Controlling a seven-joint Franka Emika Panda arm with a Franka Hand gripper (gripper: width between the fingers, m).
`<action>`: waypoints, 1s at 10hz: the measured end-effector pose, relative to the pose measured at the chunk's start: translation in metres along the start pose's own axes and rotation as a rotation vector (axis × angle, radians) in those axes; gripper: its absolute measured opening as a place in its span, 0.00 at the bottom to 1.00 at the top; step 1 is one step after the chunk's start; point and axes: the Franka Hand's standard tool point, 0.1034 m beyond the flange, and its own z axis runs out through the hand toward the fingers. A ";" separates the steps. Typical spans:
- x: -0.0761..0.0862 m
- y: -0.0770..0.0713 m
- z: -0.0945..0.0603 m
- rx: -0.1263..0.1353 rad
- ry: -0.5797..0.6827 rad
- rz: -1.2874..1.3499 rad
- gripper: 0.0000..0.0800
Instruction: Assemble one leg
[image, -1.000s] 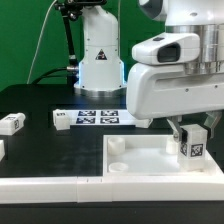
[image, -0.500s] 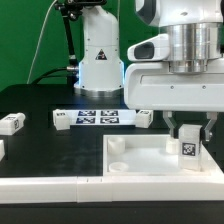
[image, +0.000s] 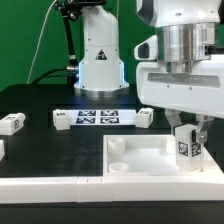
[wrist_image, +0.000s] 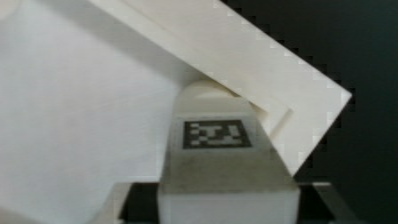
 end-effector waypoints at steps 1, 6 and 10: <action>0.000 0.000 0.000 0.000 -0.002 0.027 0.37; 0.000 0.000 0.000 -0.004 0.000 -0.366 0.80; -0.004 -0.001 0.002 -0.017 -0.014 -0.757 0.81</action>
Offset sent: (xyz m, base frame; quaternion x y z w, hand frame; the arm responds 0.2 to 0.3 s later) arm 0.0034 0.0005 0.0017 -0.0118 -0.0249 -0.0925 0.9953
